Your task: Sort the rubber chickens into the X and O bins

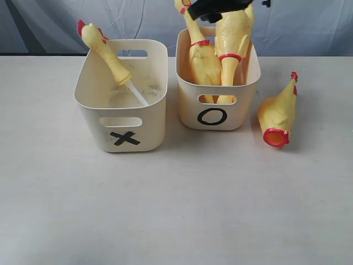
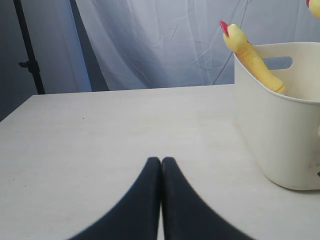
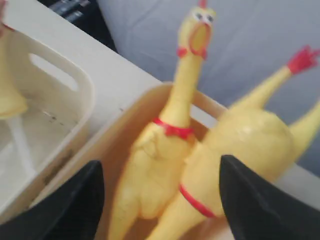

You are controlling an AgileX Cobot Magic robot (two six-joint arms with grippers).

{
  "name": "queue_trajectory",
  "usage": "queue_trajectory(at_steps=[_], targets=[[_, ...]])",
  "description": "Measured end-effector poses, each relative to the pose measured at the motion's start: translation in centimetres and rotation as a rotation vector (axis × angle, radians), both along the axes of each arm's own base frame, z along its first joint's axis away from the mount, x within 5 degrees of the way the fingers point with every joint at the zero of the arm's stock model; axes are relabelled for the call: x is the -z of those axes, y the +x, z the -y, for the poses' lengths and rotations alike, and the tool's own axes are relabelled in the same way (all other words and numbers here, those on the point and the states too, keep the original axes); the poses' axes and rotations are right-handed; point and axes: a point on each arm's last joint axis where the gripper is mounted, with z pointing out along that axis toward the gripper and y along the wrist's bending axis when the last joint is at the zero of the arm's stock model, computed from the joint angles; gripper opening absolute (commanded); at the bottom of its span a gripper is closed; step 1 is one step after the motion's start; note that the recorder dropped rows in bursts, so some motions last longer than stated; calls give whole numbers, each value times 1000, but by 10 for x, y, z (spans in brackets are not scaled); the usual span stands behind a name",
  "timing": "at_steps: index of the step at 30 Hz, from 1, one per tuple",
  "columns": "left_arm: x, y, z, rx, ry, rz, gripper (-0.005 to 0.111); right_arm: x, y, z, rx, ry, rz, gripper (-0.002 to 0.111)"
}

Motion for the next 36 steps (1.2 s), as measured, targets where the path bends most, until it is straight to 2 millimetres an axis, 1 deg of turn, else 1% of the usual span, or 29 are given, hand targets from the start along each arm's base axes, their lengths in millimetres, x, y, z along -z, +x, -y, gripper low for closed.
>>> queue_trajectory(at_steps=[1, 2, 3, 4, 5, 6, 7, 9, 10, 11, 13, 15, 17, 21, 26, 28, 30, 31, 34, 35, 36], targets=[[0, 0, 0, 0, 0, 0, 0, 2, 5, 15, 53, 5, -27, 62], [0, 0, 0, 0, 0, 0, 0, 4, 11, 35, 130, 23, -64, 62], [0, 0, 0, 0, 0, 0, 0, 5, 14, 48, 181, 34, -84, 62], [0, 0, 0, 0, 0, 0, 0, 7, 19, 68, 255, 51, -113, 62], [0, 0, 0, 0, 0, 0, 0, 9, 21, 78, 293, 59, -127, 62], [0, 0, 0, 0, 0, 0, 0, 16, 27, 95, 362, 76, -160, 62], [0, 0, 0, 0, 0, 0, 0, 22, 29, 105, 409, 85, -194, 64], [0, 0, 0, 0, 0, 0, 0, 58, 38, 127, 551, 98, -352, 72], [0, 0, 0, 0, 0, 0, 0, 69, 39, 129, 572, 90, -395, 75], [0, 0, 0, 0, 0, 0, 0, 90, 42, 132, 595, 69, -468, 75], [0, 0, 0, 0, 0, 0, 0, 110, 44, 130, 609, 65, -535, 75], [0, 0, 0, 0, 0, 0, 0, 125, 45, 128, 622, 78, -583, 75], [0, 0, 0, 0, 0, 0, 0, 134, 46, 126, 635, 101, -614, 75], [0, 0, 0, 0, 0, 0, 0, 141, 47, 125, 679, 123, -640, 75], [0, 0, 0, 0, 0, 0, 0, 151, 40, 134, 781, 72, -644, 74], [0, 0, 0, 0, 0, 0, 0, 156, 36, 138, 799, 34, -623, 65], [0, 0, 0, 0, 0, 0, 0, 162, 33, 145, 809, 4, -610, 47], [0, 0, 0, 0, 0, 0, 0, 169, 29, 147, 803, -23, -609, 36], [0, 0, 0, 0, 0, 0, 0, 191, 21, 148, 788, -60, -630, 10], [0, 0, 0, 0, 0, 0, 0, 195, 20, 149, 781, -68, -627, 2], [0, 0, 0, 0, 0, 0, 0, 197, 19, 149, 777, -71, -624, -1]])
